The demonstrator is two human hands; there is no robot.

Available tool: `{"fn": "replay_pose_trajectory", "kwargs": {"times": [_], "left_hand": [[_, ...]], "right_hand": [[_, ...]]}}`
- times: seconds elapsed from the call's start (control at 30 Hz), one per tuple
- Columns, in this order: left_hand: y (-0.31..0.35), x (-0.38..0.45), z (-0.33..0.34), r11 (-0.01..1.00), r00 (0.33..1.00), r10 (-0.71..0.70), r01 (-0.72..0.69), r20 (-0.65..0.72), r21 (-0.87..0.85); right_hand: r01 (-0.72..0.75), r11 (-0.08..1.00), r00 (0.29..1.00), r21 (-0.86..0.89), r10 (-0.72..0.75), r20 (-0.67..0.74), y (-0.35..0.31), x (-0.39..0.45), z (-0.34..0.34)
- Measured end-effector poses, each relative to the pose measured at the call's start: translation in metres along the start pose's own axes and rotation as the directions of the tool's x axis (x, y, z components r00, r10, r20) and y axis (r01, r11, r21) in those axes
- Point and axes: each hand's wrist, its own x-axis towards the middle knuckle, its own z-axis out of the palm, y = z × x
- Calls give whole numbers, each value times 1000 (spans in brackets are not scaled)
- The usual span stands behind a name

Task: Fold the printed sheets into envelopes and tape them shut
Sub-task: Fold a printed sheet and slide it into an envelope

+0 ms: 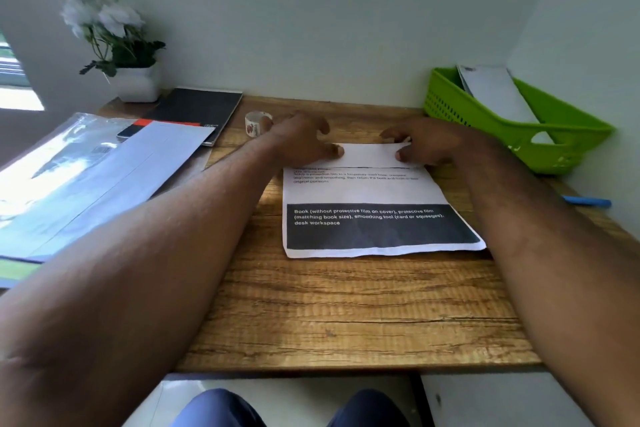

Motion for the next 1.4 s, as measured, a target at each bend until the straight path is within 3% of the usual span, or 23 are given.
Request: {"fn": "replay_pose_trajectory", "kwargs": {"times": [0.2,0.3,0.37,0.47,0.53,0.63,0.77,0.9,1.0,1.07,1.2,1.4], "left_hand": [[2,-2,-1,999,999,7,-6,-38,37],[3,-5,-1,998,996,14,-10,-85,55],[5,-6,-3,999,981,44,-39,-189,32],[9,-8,-10,989,874,145,-134,-463,57],[13,-11,-12,978,812,210,-164,-545,132],[17,-14,-4,969,865,234,-169,-445,181],[14,-12,4,988,974,155,-154,-164,16],[19,-11,5,995,995,83,-86,-63,-42],[20,-7,8,997,996,66,-64,-53,34],[18,-3,12,994,997,68,-64,-44,93],[16,1,19,984,997,42,-53,66,173],[16,3,19,971,983,77,-113,166,213]], "right_hand": [[18,997,997,81,-12,-77,1,-3,-3],[64,996,981,61,-52,-188,-1,-4,-3],[100,993,956,67,-77,-285,-2,-4,-4],[168,981,890,101,-107,-443,-5,-6,-8],[207,977,834,52,-148,-532,-5,-7,-9],[221,975,829,-22,-199,-523,-7,-7,-5],[197,975,937,-101,-218,-271,-6,-3,4],[141,990,988,4,-141,-57,-11,-5,1],[91,996,994,21,-92,52,-18,-9,-5],[81,997,996,5,-81,32,-26,-13,-4],[87,995,979,-57,-96,-181,-46,-8,17],[84,992,976,91,-64,-206,-59,9,46]]}}
